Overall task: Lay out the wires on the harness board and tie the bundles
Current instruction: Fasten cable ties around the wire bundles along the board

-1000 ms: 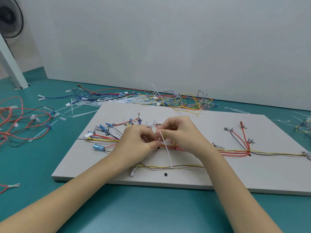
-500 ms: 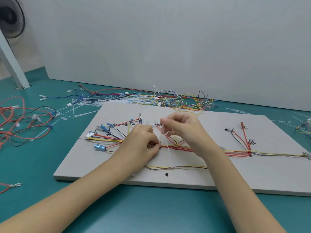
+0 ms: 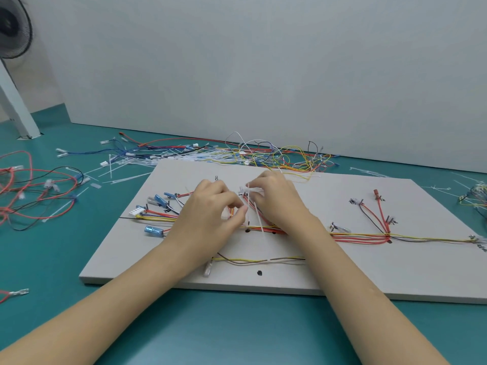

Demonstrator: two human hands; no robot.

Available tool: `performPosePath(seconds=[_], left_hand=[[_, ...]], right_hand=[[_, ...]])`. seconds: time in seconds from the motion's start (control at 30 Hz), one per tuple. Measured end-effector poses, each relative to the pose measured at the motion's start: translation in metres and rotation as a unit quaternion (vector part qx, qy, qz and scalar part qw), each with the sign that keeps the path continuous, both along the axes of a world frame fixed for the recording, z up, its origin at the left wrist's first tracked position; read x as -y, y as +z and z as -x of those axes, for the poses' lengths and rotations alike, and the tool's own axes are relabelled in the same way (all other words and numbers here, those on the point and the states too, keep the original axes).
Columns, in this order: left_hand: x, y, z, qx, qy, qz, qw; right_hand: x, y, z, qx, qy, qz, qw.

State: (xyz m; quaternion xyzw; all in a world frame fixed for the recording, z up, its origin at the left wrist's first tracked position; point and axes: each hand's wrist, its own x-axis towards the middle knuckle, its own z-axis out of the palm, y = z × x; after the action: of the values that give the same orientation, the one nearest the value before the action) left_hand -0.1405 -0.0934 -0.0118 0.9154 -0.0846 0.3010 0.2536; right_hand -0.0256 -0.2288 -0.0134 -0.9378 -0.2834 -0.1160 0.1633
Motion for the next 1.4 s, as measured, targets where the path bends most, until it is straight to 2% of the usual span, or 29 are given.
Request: performPosePath(seconds=[0.1, 0.17, 0.33, 0.5, 0.63, 0.87, 1.03, 1.17, 1.4], left_hand=[[-0.005, 0.002, -0.003, 0.023, 0.026, -0.001, 0.999], [-0.011, 0.003, -0.005, 0.033, 0.041, 0.003, 0.999], [-0.021, 0.004, -0.012, 0.043, 0.052, 0.003, 0.998], [-0.019, 0.005, -0.014, 0.015, 0.005, -0.021, 1.0], [-0.014, 0.006, -0.011, 0.027, -0.029, 0.004, 0.999], [-0.014, 0.004, -0.01, -0.026, -0.066, 0.161, 0.984], [-0.015, 0.005, -0.01, -0.048, -0.067, 0.224, 0.971], [-0.014, 0.005, -0.009, -0.054, -0.066, 0.234, 0.969], [-0.006, 0.006, -0.006, -0.082, -0.081, 0.243, 0.963]], right_hand=[[-0.006, 0.003, -0.003, 0.002, -0.014, 0.024, 1.0], [-0.005, 0.005, -0.005, 0.0, -0.018, 0.006, 1.0], [0.016, 0.018, 0.002, -0.071, 0.04, -0.21, 0.974], [0.03, 0.026, 0.031, -0.109, 0.118, -0.212, 0.964], [0.035, 0.031, 0.045, -0.166, 0.135, -0.258, 0.942], [0.059, 0.029, 0.042, -0.282, 0.094, -0.374, 0.879], [0.058, 0.028, 0.044, -0.348, 0.087, -0.43, 0.829], [0.057, 0.028, 0.047, -0.403, 0.09, -0.518, 0.749], [0.055, 0.027, 0.047, -0.405, 0.084, -0.565, 0.714]])
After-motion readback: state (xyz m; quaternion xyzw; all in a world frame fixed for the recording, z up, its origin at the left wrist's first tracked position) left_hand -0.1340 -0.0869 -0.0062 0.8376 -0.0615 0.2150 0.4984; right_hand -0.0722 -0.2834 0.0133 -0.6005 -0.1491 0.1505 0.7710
